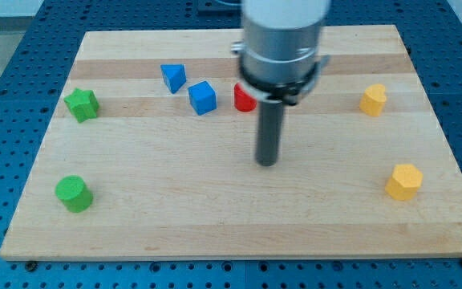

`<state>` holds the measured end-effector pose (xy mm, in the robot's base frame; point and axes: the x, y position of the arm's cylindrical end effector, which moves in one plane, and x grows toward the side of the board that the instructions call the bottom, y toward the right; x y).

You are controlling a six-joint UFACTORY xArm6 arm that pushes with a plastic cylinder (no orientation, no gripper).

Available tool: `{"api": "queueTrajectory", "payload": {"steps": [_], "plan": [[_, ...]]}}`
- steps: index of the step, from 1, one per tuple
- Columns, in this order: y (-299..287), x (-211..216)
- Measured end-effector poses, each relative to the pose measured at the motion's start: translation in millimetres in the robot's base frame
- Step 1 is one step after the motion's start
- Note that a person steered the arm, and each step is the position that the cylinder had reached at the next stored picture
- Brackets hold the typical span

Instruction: Move the green star parallel to the green circle

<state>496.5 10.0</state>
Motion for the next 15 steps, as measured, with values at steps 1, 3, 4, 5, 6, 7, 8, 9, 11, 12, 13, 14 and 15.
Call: {"api": "queueTrajectory", "payload": {"steps": [1,3,4,5,6,7,8,9,11,12,13,14,15], "plan": [[-71.5,4.6],[-200.0,4.6],[-255.3,4.6],[-299.6,1.6],[-314.9,-19.9],[-314.9,-36.6],[-315.1,-58.1],[-314.9,-96.1],[-313.5,-114.1],[-283.2,-98.3],[-243.2,-71.5],[-203.9,-41.5],[-183.8,-23.6]]}}
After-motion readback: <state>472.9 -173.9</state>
